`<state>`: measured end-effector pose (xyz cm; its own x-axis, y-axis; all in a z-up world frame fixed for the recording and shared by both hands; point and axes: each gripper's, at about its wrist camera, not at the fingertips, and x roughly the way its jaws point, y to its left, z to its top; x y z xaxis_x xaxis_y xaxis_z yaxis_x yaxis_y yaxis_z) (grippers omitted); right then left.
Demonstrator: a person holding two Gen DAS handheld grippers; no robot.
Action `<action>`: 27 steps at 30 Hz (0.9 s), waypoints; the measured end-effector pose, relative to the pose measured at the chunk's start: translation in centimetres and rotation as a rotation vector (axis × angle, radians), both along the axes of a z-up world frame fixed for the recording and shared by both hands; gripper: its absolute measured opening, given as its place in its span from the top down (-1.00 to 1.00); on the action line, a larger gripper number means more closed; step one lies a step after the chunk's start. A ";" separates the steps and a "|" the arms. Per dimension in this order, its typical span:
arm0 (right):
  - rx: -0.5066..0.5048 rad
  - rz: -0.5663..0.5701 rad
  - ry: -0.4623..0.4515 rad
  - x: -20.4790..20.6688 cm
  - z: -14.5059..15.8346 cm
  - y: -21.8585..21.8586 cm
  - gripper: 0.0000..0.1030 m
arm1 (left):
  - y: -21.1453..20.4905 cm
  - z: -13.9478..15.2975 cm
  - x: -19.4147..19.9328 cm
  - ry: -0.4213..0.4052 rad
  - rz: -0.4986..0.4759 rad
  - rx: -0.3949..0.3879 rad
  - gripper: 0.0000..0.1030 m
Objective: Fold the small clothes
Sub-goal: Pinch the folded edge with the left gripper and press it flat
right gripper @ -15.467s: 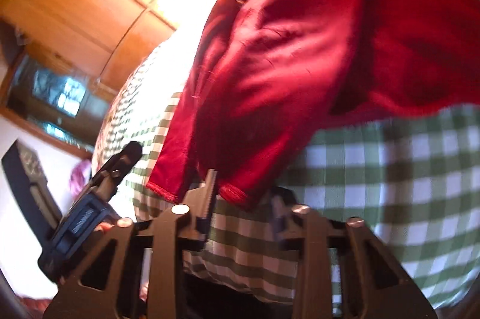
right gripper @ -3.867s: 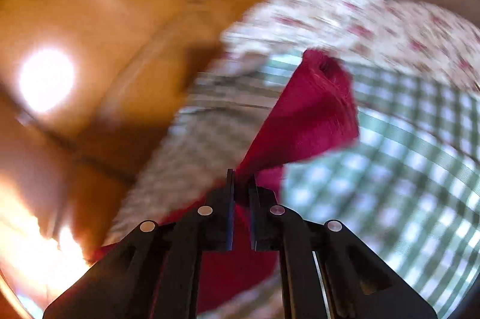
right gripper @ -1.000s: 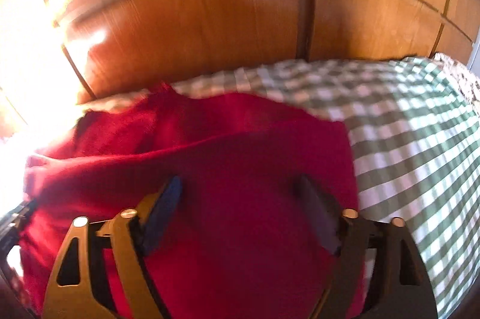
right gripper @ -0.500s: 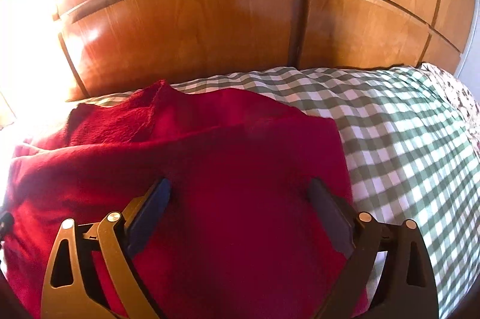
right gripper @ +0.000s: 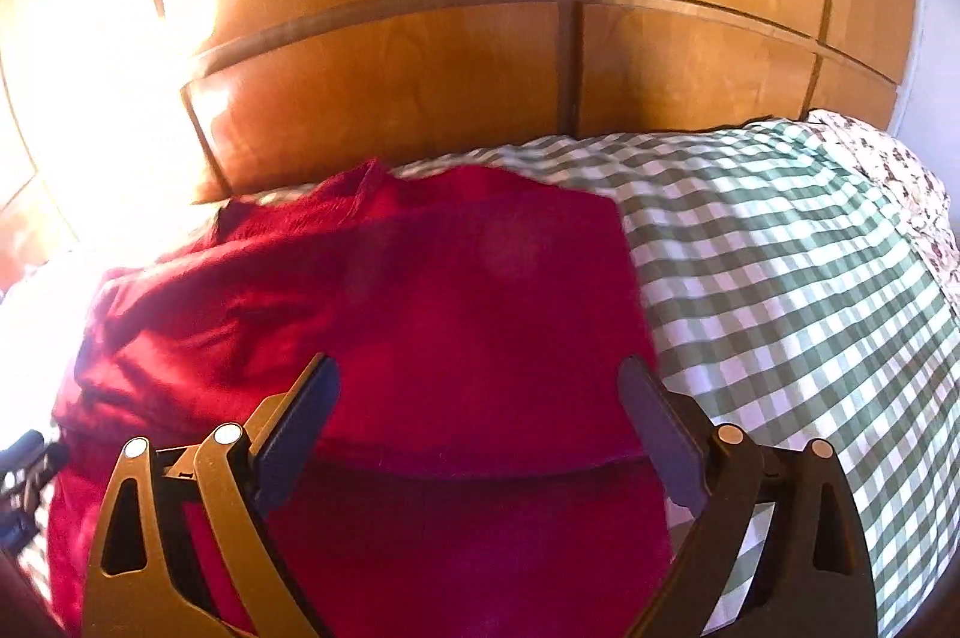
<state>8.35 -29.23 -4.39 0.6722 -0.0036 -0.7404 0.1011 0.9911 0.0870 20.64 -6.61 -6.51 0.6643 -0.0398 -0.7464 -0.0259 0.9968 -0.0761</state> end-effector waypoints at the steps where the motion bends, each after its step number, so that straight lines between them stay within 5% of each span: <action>1: -0.001 -0.020 -0.007 0.5 0.4 -0.4 -0.80 | 0.1 0.0 -0.5 -0.002 0.003 0.000 -0.29; 6: 0.139 -0.163 -0.076 0.1 3.3 -4.8 -0.80 | 0.9 0.4 -1.8 -0.009 0.025 -0.025 -0.31; 10: 0.134 -0.157 -0.067 -2.3 3.5 -6.3 -0.80 | 2.2 -0.5 -2.3 0.000 0.034 -0.036 -0.31; 15: 0.086 -0.015 0.021 -3.9 0.4 -3.5 -0.67 | 3.8 -2.7 -3.5 0.037 0.026 -0.041 -0.32; 20: 0.108 -0.024 0.196 -1.4 -5.2 -1.5 -0.72 | 4.0 -3.7 -6.4 0.057 -0.008 -0.019 -0.45; 27: 0.058 -0.009 0.178 -2.9 -5.2 -0.7 -0.83 | 6.4 -3.8 -10.0 0.052 0.006 -0.023 -0.48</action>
